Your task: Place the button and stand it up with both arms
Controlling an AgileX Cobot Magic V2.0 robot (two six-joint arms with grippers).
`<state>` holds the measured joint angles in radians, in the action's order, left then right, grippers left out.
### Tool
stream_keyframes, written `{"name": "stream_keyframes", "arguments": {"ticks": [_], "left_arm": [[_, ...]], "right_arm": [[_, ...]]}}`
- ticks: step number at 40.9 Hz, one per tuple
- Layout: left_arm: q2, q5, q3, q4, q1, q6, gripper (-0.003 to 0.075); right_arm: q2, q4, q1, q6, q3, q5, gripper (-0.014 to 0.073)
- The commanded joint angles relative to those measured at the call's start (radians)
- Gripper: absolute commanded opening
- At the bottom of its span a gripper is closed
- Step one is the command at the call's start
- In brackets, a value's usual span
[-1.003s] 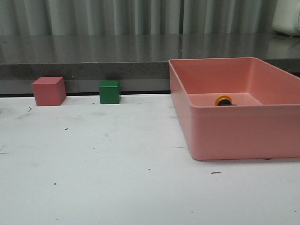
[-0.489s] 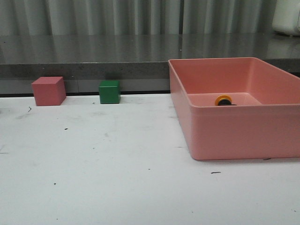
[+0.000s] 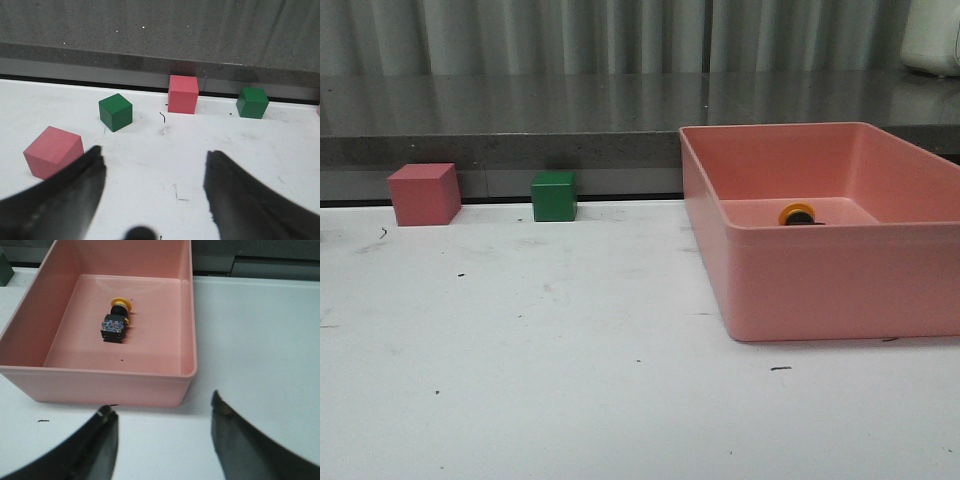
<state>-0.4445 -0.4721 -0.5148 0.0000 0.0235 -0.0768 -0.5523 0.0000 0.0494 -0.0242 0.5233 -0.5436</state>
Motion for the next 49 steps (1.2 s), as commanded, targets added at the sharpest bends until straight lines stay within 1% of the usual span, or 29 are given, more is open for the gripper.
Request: {"name": "stream_keyframes", "arguments": {"ticks": [1, 5, 8, 11, 15, 19, 26, 33, 41, 49], "left_arm": [[-0.013, 0.092, -0.027, 0.0, -0.007, 0.001, 0.0566], [-0.014, 0.101, -0.034, 0.0, -0.007, 0.003, 0.0566], [-0.014, 0.096, -0.056, 0.0, -0.015, 0.007, 0.0566], [-0.014, 0.092, -0.084, 0.0, -0.048, 0.008, 0.0566], [-0.016, 0.072, -0.109, 0.008, -0.13, 0.017, 0.0566], [-0.026, 0.034, -0.131, 0.013, -0.225, 0.039, 0.0566], [-0.034, 0.021, -0.133, 0.013, -0.323, 0.039, 0.0566], [-0.034, 0.021, -0.133, 0.013, -0.341, 0.039, 0.0566], [-0.034, 0.021, -0.133, 0.013, -0.341, 0.039, 0.0566], [-0.034, 0.021, -0.133, 0.013, -0.341, 0.039, 0.0566]], "right_arm": [[-0.008, 0.0, -0.003, 0.007, 0.038, 0.06, 0.0584], [-0.008, 0.0, -0.003, 0.007, 0.06, 0.046, 0.058], [-0.028, 0.01, -0.003, 0.007, 0.104, -0.004, 0.058], [-0.065, 0.032, 0.002, 0.007, 0.169, -0.066, 0.058], [-0.141, 0.047, 0.03, 0.024, 0.274, -0.158, 0.058], [-0.228, 0.053, 0.081, 0.043, 0.365, -0.243, 0.058], [-0.406, 0.053, 0.179, 0.043, 0.485, -0.295, 0.058], [-0.591, 0.053, 0.241, 0.043, 0.58, -0.314, 0.058], [-0.813, 0.053, 0.243, 0.024, 0.699, -0.334, 0.058], [-1.034, 0.008, 0.242, -0.082, 0.838, -0.358, 0.058]]}}
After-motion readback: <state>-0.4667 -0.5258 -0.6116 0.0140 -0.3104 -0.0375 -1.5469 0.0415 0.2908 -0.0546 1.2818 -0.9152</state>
